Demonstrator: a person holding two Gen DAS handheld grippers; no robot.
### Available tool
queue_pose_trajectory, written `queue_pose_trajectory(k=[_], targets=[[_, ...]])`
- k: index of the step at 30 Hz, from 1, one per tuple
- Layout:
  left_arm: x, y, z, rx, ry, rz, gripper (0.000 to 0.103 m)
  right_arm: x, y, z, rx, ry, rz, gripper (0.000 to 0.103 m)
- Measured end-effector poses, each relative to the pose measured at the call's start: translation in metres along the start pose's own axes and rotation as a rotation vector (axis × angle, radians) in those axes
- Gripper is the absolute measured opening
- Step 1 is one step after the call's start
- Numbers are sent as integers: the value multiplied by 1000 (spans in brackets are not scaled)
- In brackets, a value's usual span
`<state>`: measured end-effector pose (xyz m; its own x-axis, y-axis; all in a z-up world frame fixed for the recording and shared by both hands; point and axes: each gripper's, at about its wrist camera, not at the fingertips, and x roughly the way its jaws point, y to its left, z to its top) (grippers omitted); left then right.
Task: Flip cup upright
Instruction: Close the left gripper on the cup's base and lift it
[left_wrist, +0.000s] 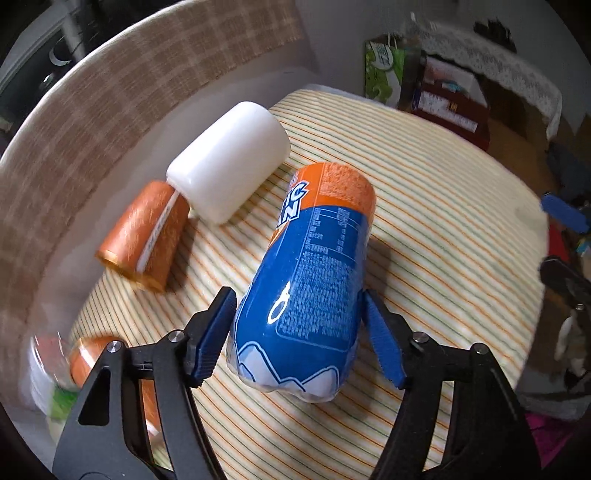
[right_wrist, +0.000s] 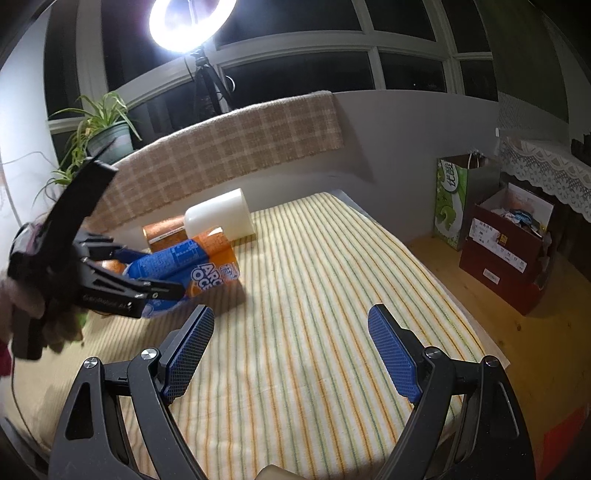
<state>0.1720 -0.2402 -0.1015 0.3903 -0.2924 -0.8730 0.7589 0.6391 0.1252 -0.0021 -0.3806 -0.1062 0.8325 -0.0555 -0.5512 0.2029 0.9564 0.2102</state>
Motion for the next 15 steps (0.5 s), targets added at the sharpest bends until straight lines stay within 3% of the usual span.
queue_pose_trajectory(k=[6,11,15], targets=[[-26,2,-41,-175,-96,23,70,-6,9,-1,-18,-9,18,85],[-50,10,-91,-382,-200,27,70,-8,20,-1,-42,-6,42,85],[-66,8,-126,-489,-275,90,70,-10,35,-3,-77,-8,61,85]])
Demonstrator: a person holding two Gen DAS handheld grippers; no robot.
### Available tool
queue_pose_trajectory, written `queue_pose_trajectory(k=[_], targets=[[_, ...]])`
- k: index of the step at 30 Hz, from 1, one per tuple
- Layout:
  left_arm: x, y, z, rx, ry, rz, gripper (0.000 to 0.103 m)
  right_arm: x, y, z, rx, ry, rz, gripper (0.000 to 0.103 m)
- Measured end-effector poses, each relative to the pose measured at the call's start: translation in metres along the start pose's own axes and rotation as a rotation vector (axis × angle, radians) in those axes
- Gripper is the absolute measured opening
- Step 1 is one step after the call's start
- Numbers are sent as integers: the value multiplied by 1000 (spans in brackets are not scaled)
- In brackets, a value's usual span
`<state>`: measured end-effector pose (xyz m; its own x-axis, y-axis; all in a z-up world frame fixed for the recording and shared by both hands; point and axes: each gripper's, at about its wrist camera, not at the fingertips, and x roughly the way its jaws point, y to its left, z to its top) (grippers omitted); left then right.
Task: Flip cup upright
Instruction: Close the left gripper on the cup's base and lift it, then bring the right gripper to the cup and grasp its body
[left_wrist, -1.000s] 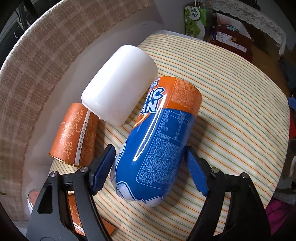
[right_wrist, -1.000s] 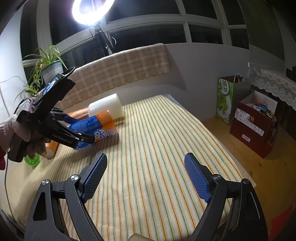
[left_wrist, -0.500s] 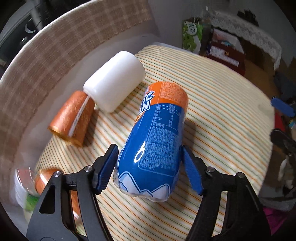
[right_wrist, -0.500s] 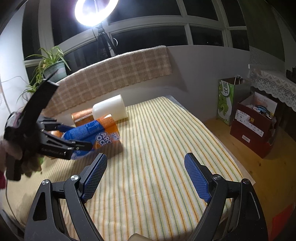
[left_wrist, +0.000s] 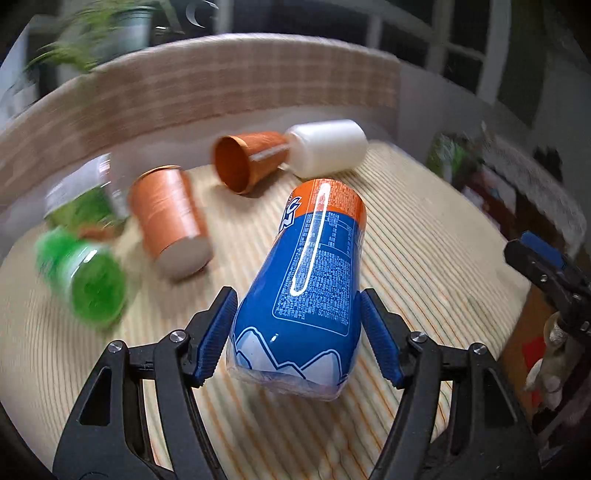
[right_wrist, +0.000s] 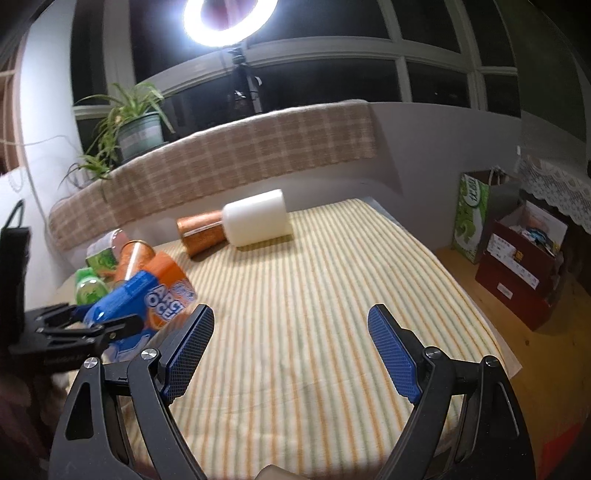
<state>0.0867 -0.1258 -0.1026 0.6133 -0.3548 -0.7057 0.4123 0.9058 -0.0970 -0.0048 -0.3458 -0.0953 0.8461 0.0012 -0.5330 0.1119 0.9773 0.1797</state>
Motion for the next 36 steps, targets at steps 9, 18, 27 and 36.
queue_pose_trajectory(k=[9,18,27,36], targets=[[-43,26,-34,-197,-141,92,70,-2,38,-1,-86,11,58,85],[-39,45,-53,-410,-130,113,70,5,71,-5,-110,62,138,85],[-24,44,-60,-476,-70,73,80,16,79,-3,-49,123,189,85],[-49,47,-65,-406,-30,7,86,44,82,-1,129,297,336,85]])
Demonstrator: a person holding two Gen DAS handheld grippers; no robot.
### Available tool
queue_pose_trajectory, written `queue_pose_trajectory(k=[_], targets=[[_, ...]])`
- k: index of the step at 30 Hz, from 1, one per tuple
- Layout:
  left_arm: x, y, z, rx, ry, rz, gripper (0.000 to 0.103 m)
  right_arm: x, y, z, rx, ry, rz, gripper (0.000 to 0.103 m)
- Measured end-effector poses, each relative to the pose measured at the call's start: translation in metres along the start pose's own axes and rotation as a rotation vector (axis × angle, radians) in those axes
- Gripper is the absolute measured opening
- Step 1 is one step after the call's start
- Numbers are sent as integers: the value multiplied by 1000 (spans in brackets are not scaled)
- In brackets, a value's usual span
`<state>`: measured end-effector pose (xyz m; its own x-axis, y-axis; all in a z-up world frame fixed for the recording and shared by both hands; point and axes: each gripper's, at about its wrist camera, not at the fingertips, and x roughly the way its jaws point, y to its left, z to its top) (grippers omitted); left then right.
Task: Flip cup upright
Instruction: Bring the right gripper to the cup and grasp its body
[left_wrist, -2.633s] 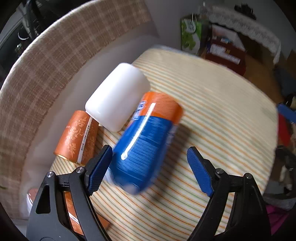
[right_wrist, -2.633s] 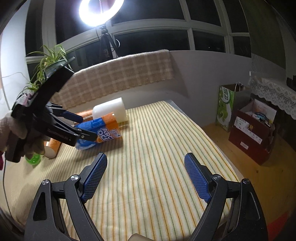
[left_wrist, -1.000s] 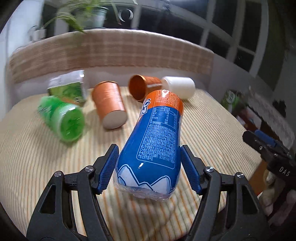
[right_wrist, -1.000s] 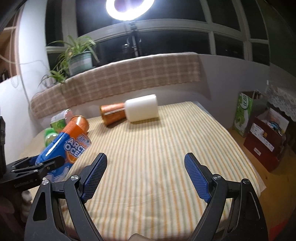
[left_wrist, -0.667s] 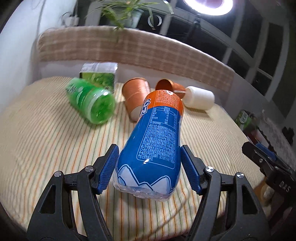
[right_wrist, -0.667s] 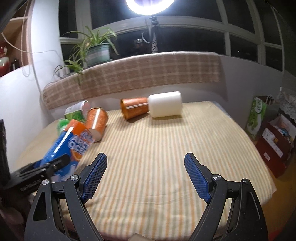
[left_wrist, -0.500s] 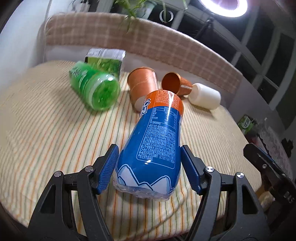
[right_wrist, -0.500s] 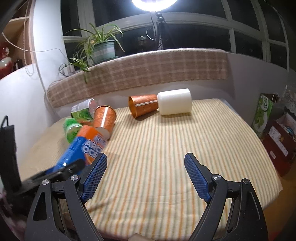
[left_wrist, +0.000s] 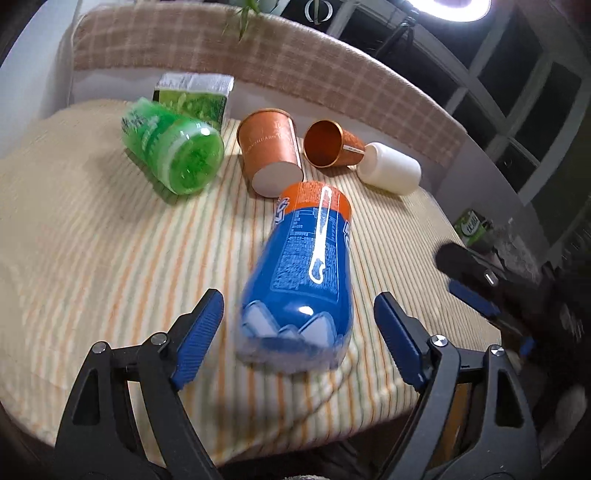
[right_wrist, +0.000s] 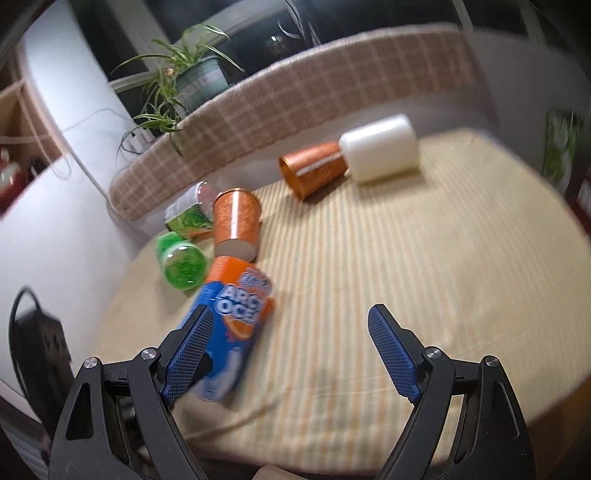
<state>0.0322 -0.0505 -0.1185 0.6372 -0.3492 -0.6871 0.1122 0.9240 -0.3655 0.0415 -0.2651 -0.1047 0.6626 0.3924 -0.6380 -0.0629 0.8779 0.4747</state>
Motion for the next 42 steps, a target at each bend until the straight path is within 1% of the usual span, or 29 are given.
queue_pose_trajectory(k=[3,4,7,9,12,15,19,20,24,26,33,34,42], targets=[[-19,7,1,50,-9,9,86,14,-1,3,76,71,71,85],[-24,8,1,61,-11,15,86,22,-1,6,108,108,104,85],[-44,18,5,85,-11,39,86,35,2,10,147,162,146,85],[-51,25,7,86,-8,64,86,42,5,14,157,182,146,85],[-61,36,12,79,-20,107,86,58,5,18,194,235,159,85],[-65,45,14,51,-33,104,86,73,1,20,259,301,199,85],[-66,54,16,16,-32,100,86,86,0,21,313,359,244,85],[-65,55,16,14,-30,100,86,87,1,21,316,365,247,82],[-61,55,17,12,-19,102,86,96,7,22,308,390,242,79],[-60,54,17,14,-17,100,86,100,8,23,308,402,238,73],[-60,49,17,32,-23,107,86,114,11,25,295,428,230,65],[-60,49,17,31,-23,107,86,115,13,25,290,431,234,62],[-60,47,18,39,-31,107,86,106,11,27,248,413,234,61]])
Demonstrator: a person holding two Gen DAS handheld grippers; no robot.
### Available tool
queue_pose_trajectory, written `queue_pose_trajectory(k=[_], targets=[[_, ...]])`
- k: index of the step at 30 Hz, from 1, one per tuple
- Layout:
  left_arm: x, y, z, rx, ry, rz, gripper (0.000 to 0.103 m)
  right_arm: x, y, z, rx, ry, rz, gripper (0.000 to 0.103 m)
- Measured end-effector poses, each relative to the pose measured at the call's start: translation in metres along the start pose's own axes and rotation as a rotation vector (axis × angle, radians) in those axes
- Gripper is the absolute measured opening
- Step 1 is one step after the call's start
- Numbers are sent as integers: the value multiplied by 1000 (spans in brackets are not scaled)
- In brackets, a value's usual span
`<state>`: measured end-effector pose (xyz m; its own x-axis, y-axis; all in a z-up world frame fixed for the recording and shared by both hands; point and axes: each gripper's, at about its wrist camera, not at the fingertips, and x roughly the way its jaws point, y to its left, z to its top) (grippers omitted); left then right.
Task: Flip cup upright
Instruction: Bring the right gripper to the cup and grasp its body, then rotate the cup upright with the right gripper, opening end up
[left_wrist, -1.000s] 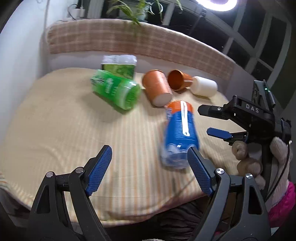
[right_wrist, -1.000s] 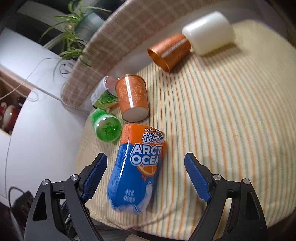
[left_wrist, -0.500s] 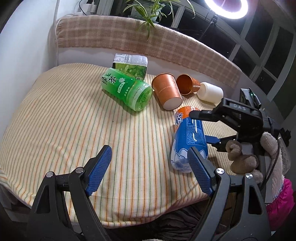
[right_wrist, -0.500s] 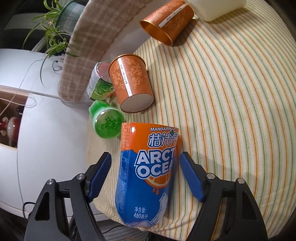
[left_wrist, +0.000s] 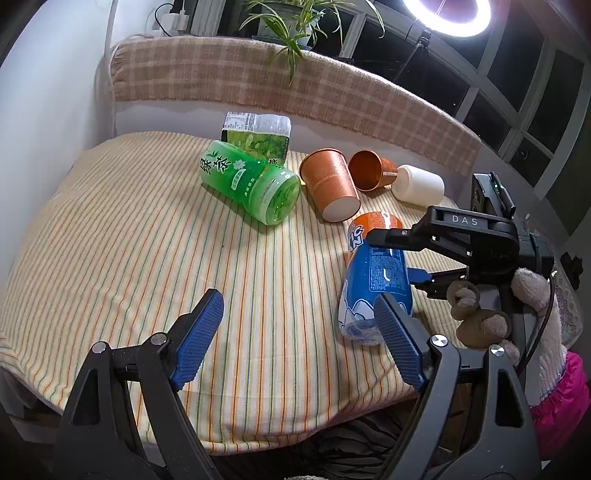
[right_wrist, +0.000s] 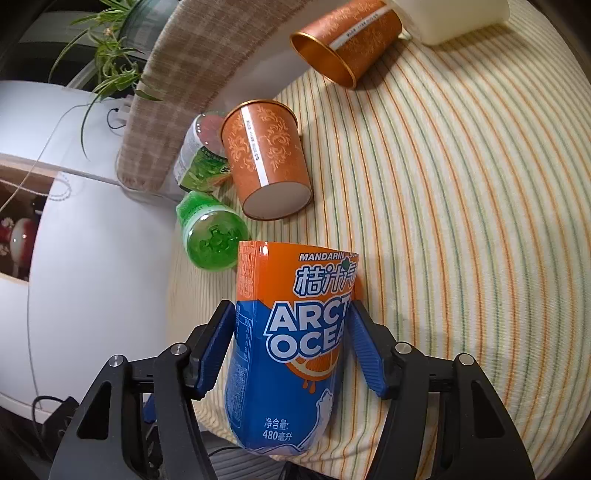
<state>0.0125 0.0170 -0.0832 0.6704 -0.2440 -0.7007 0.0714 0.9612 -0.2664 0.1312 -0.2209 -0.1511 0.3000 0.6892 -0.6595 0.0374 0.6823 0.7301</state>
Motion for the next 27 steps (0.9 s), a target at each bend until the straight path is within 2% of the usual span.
queue_pose_trajectory(k=[13,27], targets=[[-7,-11,4,11,-26,-16,86,-42,20,-4,-216,-174,-110,61],[-10,-10,4,5,-36,-17,86,-54,60,-22,-548,-400,-315,59]])
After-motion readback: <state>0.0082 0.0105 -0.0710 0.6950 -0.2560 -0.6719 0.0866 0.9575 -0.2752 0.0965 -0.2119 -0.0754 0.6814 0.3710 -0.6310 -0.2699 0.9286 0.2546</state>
